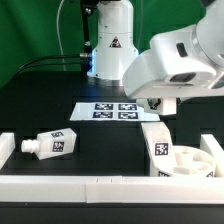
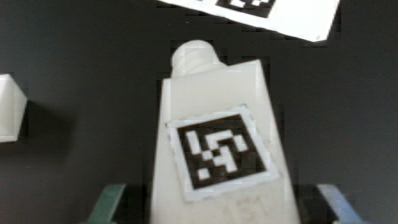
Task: Assemble stool
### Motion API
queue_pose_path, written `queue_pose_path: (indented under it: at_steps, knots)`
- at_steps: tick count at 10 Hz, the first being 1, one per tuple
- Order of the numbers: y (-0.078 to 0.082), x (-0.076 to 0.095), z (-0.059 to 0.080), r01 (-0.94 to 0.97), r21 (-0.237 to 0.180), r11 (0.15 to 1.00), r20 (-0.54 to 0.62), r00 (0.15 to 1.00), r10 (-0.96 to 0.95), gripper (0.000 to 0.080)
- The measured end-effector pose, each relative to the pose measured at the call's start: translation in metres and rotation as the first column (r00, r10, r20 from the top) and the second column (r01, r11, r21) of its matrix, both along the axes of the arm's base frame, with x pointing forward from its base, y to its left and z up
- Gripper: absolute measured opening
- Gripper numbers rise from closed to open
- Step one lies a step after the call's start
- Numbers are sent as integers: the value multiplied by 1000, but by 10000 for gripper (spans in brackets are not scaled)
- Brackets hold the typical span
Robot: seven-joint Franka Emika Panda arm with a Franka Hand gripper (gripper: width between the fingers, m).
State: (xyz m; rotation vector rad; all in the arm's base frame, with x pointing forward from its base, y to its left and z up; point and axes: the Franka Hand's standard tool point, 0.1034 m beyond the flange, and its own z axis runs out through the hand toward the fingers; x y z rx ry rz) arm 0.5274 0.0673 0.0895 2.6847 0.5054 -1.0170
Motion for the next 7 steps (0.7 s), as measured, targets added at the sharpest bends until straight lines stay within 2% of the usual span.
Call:
queue_pose_path:
  at_steps: [1,2,3,4,5,7]
  knots:
    - [3,6,2,24,8,1000,63,998,-24,322]
    - [14,18,9,78,20,997,103,992,-79,322]
    - [21,43,31,125,82,989,160,978,-137,324]
    - [16,62,48,134,117,984,222,962,-157,324]
    - [13,71,51,103,141,985,311,940,-143,324]
    - [14,69,46,73,187,980,425,893,-147,324]
